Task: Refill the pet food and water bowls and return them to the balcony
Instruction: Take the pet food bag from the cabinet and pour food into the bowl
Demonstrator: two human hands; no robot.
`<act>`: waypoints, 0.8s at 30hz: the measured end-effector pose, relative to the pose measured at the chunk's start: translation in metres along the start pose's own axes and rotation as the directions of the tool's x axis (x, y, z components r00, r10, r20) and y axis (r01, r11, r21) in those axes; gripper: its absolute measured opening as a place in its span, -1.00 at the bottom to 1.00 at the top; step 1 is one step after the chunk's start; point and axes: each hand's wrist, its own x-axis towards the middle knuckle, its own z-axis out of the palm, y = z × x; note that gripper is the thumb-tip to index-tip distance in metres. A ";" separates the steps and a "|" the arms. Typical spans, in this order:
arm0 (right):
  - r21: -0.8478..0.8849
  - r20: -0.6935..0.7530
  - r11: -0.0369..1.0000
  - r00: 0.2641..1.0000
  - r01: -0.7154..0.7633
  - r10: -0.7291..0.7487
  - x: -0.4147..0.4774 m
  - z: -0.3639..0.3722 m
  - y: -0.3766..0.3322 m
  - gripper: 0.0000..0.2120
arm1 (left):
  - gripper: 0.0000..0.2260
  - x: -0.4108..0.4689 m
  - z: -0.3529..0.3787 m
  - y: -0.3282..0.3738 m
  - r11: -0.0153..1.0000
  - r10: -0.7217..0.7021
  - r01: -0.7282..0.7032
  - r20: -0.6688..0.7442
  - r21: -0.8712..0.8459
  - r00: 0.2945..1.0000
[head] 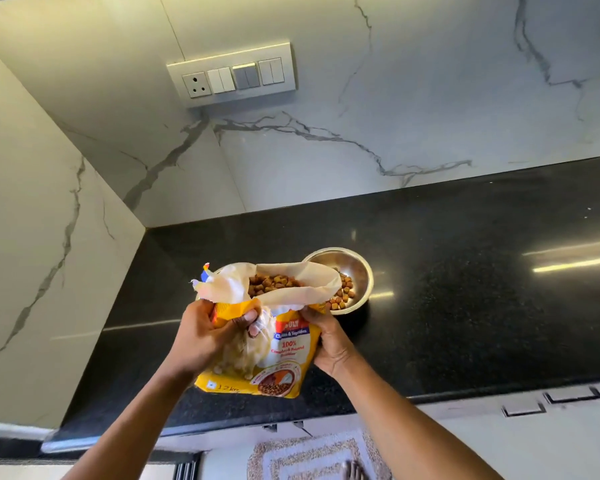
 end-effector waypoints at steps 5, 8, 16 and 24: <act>0.110 0.032 0.994 0.999 -0.005 0.001 0.008 -0.007 0.009 -0.38 | -0.82 0.013 0.003 0.001 0.998 -0.012 0.012 0.005 0.069 1.000; 0.135 0.008 0.991 1.000 0.006 -0.007 0.009 -0.011 0.011 -0.39 | -0.76 0.021 0.008 0.004 0.997 -0.033 0.032 0.009 0.065 0.999; 0.221 -0.037 0.975 0.999 -0.005 0.013 0.017 -0.019 0.020 -0.24 | -0.71 0.044 0.010 0.010 0.981 -0.111 0.100 0.061 0.164 0.992; 0.291 -0.037 0.957 0.999 0.009 0.001 0.020 -0.023 0.027 -0.28 | -0.69 0.060 0.017 0.024 0.956 -0.163 0.139 0.071 0.259 0.984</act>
